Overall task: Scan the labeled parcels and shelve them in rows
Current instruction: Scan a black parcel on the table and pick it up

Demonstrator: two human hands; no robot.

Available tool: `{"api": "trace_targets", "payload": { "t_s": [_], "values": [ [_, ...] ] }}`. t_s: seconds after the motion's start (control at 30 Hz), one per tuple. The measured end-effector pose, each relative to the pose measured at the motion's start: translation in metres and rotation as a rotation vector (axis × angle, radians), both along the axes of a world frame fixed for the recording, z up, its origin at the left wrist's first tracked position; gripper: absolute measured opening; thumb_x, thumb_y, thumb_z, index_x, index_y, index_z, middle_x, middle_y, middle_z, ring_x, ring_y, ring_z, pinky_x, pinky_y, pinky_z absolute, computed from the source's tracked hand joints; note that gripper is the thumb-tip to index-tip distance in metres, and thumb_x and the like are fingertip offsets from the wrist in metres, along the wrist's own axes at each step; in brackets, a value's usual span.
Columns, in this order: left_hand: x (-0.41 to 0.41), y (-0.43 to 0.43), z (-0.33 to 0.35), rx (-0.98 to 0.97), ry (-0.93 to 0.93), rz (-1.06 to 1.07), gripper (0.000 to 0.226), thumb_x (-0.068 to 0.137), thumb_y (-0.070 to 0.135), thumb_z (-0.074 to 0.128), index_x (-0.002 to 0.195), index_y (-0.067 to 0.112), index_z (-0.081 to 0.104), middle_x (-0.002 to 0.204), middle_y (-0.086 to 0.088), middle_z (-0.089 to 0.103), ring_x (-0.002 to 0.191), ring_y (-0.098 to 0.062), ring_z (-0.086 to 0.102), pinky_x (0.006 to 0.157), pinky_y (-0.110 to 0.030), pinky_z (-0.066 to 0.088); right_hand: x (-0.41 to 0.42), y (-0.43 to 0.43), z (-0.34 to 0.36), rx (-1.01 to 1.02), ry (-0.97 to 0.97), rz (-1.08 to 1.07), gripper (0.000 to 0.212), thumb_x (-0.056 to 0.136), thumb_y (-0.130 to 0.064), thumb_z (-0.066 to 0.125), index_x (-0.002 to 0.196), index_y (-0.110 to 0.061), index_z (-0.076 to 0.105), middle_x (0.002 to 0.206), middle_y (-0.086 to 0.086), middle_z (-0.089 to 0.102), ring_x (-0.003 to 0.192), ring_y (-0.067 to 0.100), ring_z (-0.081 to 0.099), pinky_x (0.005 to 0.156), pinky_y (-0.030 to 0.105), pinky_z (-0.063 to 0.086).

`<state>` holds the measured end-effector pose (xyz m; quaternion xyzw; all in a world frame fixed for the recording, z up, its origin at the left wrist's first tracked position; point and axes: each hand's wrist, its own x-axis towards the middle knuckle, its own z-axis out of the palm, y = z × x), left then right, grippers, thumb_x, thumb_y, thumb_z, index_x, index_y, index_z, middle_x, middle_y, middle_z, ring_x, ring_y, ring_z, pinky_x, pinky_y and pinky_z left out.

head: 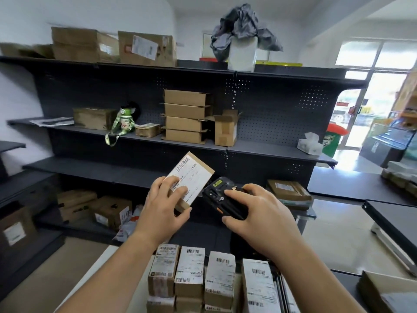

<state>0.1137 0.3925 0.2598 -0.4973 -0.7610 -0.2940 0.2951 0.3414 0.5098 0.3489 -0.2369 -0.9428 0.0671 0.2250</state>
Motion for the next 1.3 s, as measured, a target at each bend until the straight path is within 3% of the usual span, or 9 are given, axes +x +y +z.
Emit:
{"api": "trace_targets", "payload": {
  "t_s": [0.3,0.5,1.07,1.3],
  "values": [
    [-0.001,-0.007,-0.005,-0.024,-0.010,0.028,0.046,0.074,0.028,0.081,0.113,0.018,0.060,0.136,-0.007,0.043,0.133,-0.035,0.034,0.097,-0.056,0.047,0.006,0.000,0.005,0.056,-0.108,0.015,0.060,0.084,-0.060,0.057,0.141,-0.054,0.040,0.148,-0.014,0.037,0.135,0.012,0.037,0.098,0.031,0.044],
    [-0.002,-0.014,-0.013,-0.073,-0.002,0.074,0.050,0.070,0.027,0.085,0.112,0.017,0.061,0.135,-0.008,0.044,0.132,-0.034,0.034,0.097,-0.055,0.048,0.009,0.001,0.010,0.103,-0.172,0.028,0.058,0.084,-0.058,0.057,0.140,-0.054,0.041,0.134,-0.013,0.044,0.125,0.013,0.043,0.087,0.030,0.045],
    [0.014,-0.032,-0.026,-0.129,0.002,0.162,0.049,0.071,0.030,0.085,0.113,0.019,0.062,0.136,-0.007,0.045,0.134,-0.032,0.034,0.097,-0.052,0.048,0.017,0.000,0.010,0.081,-0.202,0.086,0.054,0.083,-0.055,0.059,0.136,-0.051,0.047,0.124,-0.012,0.050,0.115,0.014,0.049,0.075,0.028,0.042],
    [0.022,-0.038,-0.029,-0.141,-0.015,0.195,0.052,0.070,0.030,0.086,0.113,0.022,0.060,0.137,-0.005,0.042,0.133,-0.033,0.035,0.092,-0.055,0.052,0.026,-0.002,0.008,0.044,-0.226,0.109,0.049,0.082,-0.051,0.062,0.130,-0.049,0.052,0.119,-0.011,0.053,0.110,0.014,0.051,0.080,0.030,0.048]
  ]
}}
